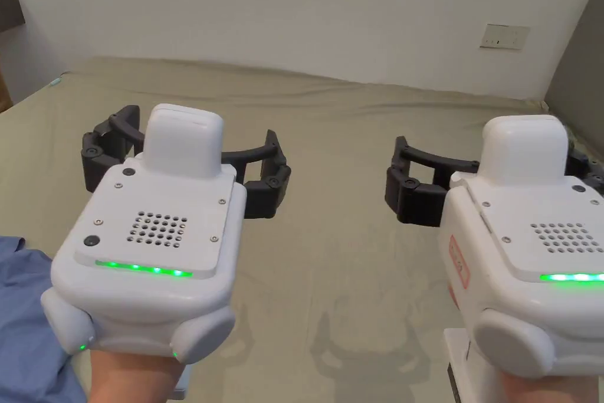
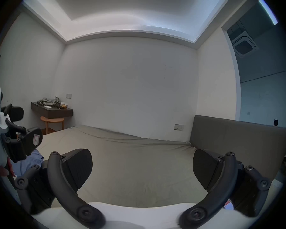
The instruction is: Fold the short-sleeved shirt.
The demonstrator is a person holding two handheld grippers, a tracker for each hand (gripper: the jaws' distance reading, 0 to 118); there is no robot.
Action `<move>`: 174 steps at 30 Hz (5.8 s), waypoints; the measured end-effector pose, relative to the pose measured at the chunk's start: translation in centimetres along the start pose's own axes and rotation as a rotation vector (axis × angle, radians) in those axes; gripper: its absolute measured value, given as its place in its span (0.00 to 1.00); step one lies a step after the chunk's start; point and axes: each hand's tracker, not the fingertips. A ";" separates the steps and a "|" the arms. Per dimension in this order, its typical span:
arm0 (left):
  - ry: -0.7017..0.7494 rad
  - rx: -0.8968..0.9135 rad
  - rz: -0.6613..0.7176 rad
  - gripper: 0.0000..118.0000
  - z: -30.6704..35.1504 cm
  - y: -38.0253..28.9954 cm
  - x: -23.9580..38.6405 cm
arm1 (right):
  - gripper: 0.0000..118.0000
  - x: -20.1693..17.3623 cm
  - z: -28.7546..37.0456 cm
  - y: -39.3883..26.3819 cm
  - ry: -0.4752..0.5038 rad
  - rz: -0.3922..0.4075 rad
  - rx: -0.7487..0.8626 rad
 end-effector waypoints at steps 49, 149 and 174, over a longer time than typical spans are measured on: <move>0.023 -0.081 -0.042 0.00 -0.7 -0.6 -2.7 | 0.01 -1.9 -1.6 -0.7 0.127 0.050 -0.072; 0.039 -0.312 0.451 0.00 -3.5 -10.8 -28.2 | 0.01 -10.7 -1.8 -2.5 0.394 0.083 -0.182; -0.479 -0.235 -0.059 0.00 -18.3 1.8 2.4 | 0.01 6.1 1.2 -3.8 -0.021 0.005 -0.197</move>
